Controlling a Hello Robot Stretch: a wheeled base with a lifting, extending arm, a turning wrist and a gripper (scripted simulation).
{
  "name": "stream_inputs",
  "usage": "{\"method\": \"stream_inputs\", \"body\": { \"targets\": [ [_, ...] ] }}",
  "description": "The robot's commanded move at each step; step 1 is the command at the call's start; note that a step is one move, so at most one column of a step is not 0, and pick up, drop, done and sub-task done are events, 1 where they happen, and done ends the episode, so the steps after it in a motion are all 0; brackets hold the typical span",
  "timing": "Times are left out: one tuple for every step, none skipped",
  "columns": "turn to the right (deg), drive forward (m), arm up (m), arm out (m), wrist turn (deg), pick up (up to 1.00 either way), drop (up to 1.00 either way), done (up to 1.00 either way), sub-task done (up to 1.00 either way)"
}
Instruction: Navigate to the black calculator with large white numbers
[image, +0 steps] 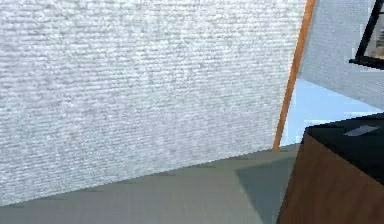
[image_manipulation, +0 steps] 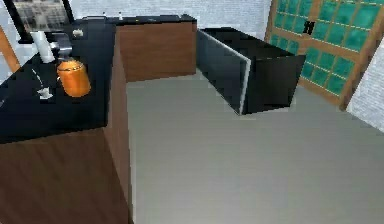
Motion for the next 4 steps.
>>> {"method": "stream_inputs", "body": {
  "targets": [
    [0.0, 0.85, 0.0, 0.0, 0.0, 0.0, 0.0, 0.0, 0.0],
    [27.0, 0.0, 0.0, 0.0, 0.0, 0.0, 0.0, 0.0, 0.0],
    [0.0, 0.4, 0.0, 0.0, 0.0, 0.0, 0.0, 0.0, 0.0],
    [45.0, 0.0, 0.0, 0.0, 0.0, 0.0, 0.0, 0.0, 0.0]
  ]
}}
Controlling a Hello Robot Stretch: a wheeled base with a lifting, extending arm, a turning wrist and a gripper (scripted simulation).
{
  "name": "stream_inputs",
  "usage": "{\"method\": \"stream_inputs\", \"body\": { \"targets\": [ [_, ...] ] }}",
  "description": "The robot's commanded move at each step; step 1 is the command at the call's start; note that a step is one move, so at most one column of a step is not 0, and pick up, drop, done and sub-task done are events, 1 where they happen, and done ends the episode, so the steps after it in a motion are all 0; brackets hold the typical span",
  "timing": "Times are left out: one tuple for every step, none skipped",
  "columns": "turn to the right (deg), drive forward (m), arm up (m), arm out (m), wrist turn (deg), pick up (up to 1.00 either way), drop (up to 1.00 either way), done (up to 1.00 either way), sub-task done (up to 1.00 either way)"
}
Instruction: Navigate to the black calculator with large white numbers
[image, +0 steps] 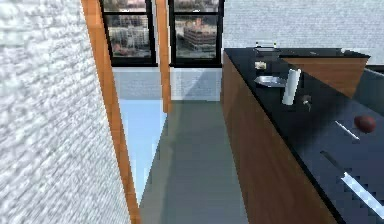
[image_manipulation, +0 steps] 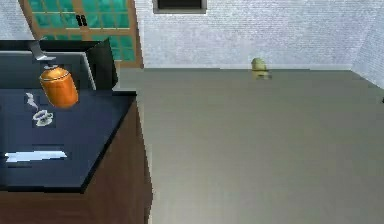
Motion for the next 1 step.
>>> {"method": "stream_inputs", "body": {
  "targets": [
    [0.0, 1.0, 0.0, 0.0, 0.0, 0.0, 0.0, 0.0, 0.0]
  ]
}}
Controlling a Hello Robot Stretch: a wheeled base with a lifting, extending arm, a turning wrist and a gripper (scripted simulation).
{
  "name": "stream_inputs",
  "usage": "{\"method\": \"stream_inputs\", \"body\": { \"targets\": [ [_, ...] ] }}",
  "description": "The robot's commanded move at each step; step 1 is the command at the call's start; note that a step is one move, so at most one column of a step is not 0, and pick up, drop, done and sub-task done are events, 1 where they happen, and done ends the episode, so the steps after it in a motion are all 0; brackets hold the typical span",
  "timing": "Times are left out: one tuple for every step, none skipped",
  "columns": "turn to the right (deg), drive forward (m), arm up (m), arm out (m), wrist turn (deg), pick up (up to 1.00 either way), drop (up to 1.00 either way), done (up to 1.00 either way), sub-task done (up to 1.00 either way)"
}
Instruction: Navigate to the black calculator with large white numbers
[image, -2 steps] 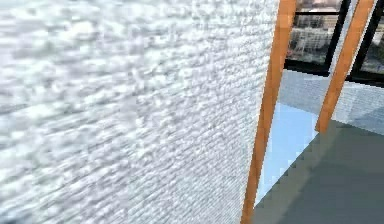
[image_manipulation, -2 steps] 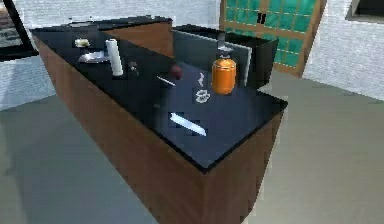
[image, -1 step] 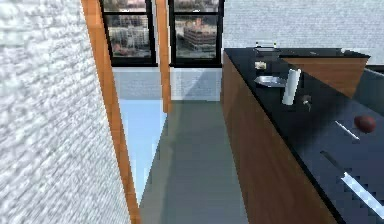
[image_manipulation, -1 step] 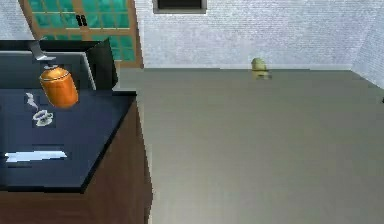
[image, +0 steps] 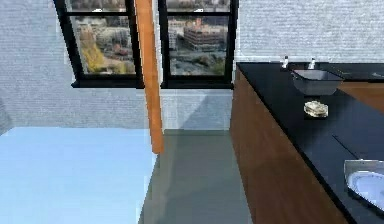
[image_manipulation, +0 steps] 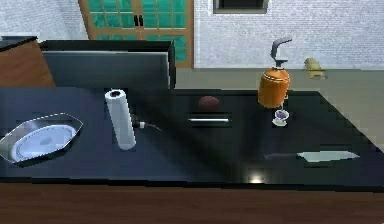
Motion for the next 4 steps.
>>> {"method": "stream_inputs", "body": {
  "targets": [
    [9.0, 0.0, 0.0, 0.0, 0.0, 0.0, 0.0, 0.0, 0.0],
    [0.0, 0.05, 0.0, 0.0, 0.0, 0.0, 0.0, 0.0, 0.0],
    [-45.0, 0.0, 0.0, 0.0, 0.0, 0.0, 0.0, 0.0, 0.0],
    [-15.0, 0.0, 0.0, 0.0, 0.0, 0.0, 0.0, 0.0, 0.0]
  ]
}}
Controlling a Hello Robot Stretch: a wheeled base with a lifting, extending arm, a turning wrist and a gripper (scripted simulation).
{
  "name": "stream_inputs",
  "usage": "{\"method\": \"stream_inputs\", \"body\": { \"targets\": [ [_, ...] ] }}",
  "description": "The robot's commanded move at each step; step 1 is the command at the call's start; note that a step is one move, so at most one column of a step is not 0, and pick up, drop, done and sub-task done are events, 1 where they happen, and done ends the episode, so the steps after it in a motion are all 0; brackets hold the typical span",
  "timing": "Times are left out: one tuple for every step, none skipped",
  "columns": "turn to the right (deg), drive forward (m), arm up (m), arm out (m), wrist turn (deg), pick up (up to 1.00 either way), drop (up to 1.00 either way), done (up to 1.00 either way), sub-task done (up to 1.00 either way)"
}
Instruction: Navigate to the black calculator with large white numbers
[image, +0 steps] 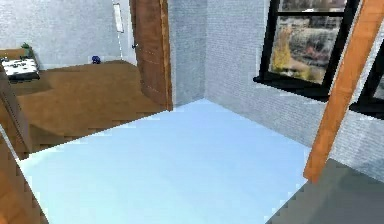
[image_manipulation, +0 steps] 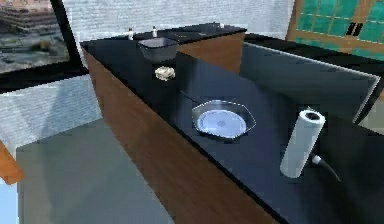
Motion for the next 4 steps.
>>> {"method": "stream_inputs", "body": {
  "targets": [
    [0.0, 0.65, 0.0, 0.0, 0.0, 0.0, 0.0, 0.0, 0.0],
    [-45.0, 0.0, 0.0, 0.0, 0.0, 0.0, 0.0, 0.0, 0.0],
    [-45.0, 0.0, 0.0, 0.0, 0.0, 0.0, 0.0, 0.0, 0.0],
    [-9.0, 0.0, 0.0, 0.0, 0.0, 0.0, 0.0, 0.0, 0.0]
  ]
}}
